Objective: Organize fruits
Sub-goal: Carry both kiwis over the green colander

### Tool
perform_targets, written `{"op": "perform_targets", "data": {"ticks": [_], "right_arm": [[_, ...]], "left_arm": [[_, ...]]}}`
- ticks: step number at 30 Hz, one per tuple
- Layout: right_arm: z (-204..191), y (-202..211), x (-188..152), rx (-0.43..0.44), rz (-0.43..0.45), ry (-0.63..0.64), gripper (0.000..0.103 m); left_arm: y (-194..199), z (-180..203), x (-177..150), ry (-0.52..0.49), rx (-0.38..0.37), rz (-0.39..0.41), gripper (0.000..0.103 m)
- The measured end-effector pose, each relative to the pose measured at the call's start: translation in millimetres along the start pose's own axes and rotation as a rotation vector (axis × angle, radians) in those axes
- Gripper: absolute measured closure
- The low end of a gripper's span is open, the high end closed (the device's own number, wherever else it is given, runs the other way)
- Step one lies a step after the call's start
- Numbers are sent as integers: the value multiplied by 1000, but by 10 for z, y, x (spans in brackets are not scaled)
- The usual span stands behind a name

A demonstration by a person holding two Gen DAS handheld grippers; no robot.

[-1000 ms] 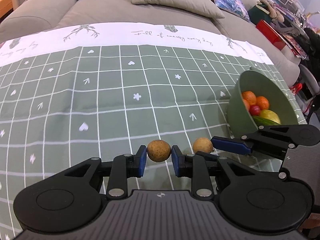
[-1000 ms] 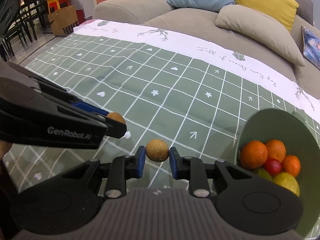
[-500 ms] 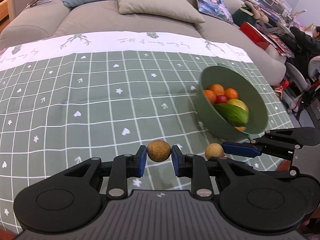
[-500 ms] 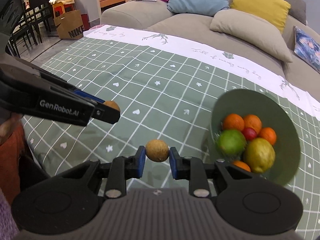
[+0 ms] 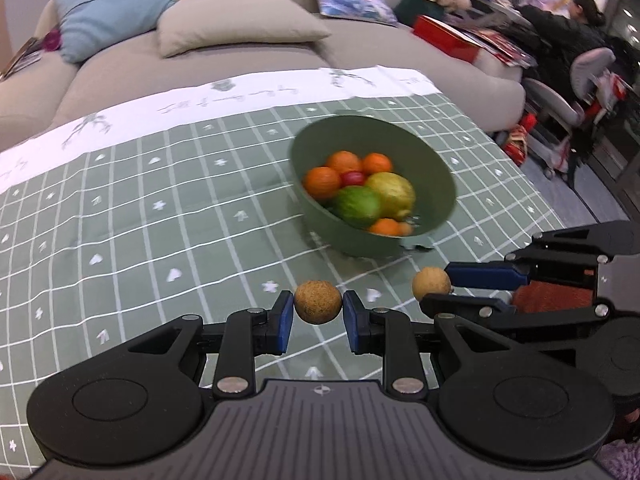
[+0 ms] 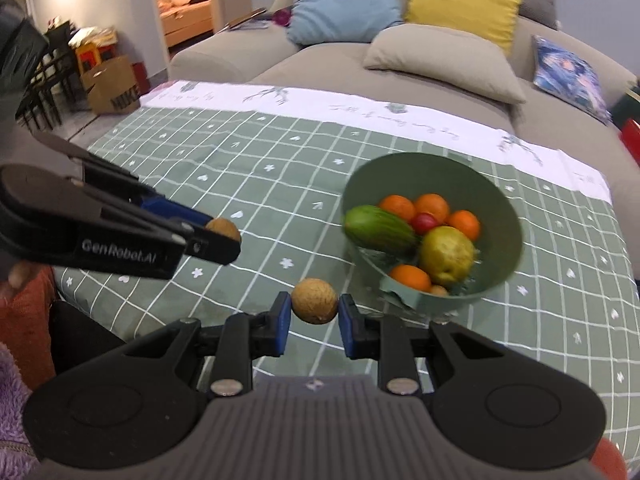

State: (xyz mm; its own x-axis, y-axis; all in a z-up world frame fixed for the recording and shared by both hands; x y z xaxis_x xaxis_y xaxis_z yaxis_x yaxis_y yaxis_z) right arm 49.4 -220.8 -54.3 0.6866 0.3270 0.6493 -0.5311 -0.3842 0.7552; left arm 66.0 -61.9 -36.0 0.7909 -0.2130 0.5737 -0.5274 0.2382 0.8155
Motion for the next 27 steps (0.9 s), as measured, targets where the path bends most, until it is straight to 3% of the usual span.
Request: {"op": "perform_targets", "data": {"ticks": [13, 27], "right_arm": [[400, 168, -157, -8, 17, -60, 82], [1066, -35, 198, -30, -2, 13, 82]], "left_arm": [[-44, 430, 196, -88, -52, 24, 74], [-436, 698, 744, -156, -101, 21, 74]]}}
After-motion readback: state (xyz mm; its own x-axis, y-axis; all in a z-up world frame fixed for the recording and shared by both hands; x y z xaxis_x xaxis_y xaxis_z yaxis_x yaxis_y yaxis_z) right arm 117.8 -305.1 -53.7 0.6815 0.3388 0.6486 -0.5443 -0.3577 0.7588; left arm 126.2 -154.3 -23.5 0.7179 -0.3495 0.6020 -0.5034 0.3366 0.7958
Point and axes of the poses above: each gripper's, at about its wrist camera, not at the fingertips, and y roughly against the way its jaws point, z to its right, x to its top, the point moved 1 cm from there along -y, roughly the way its jaws point, and after that the axes turned 4 degrees about x, right-handed, at the moved point
